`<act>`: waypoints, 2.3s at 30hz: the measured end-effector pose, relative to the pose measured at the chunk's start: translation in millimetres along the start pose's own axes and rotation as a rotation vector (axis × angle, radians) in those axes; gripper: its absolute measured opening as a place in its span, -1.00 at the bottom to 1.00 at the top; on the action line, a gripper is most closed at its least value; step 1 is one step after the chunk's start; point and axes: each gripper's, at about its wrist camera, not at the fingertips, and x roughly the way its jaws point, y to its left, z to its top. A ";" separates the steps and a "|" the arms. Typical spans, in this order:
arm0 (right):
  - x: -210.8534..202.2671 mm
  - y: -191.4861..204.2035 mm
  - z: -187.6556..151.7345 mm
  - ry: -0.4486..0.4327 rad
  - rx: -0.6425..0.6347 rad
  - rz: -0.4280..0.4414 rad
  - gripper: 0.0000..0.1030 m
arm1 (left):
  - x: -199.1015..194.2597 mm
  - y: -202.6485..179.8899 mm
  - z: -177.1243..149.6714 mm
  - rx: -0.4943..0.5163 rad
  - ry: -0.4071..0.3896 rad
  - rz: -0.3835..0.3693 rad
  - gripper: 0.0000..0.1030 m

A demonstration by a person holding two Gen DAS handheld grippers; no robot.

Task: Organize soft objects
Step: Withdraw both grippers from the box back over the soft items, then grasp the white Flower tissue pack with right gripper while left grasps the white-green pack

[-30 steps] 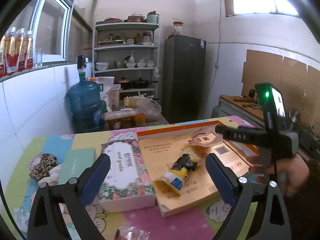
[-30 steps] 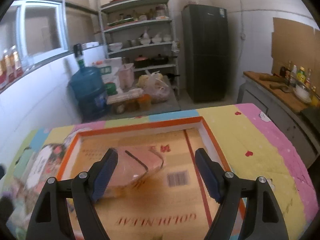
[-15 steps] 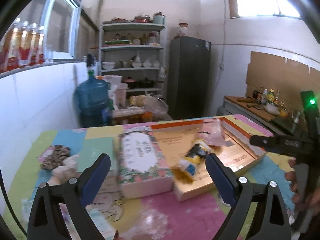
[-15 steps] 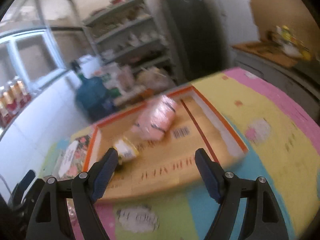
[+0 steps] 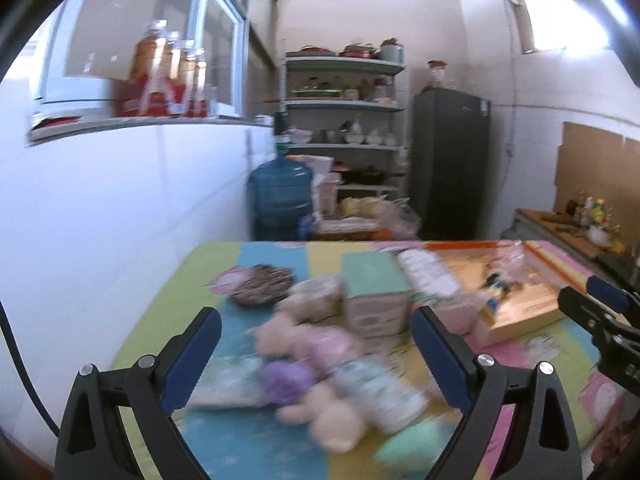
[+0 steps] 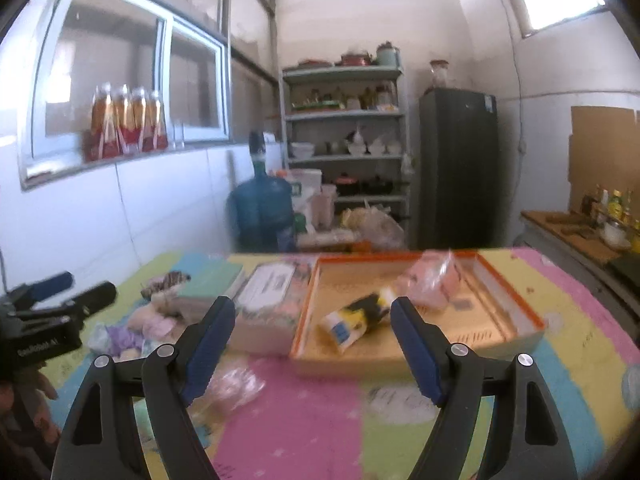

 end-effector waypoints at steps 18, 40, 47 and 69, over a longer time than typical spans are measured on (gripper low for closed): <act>37.5 82.2 -26.7 0.181 -0.052 0.169 0.58 | 4.8 86.6 -47.8 -0.084 0.098 -0.015 0.87; 142.2 112.2 -30.8 0.526 -0.211 0.389 0.53 | 42.8 104.7 -49.0 -0.106 0.166 -0.018 0.87; 153.3 121.3 -29.3 0.559 -0.234 0.447 0.10 | 63.2 103.4 -40.0 -0.044 0.184 -0.014 0.87; 113.2 108.3 -21.9 0.436 -0.074 0.515 -0.13 | 103.5 105.0 -48.2 -0.013 0.336 -0.244 0.01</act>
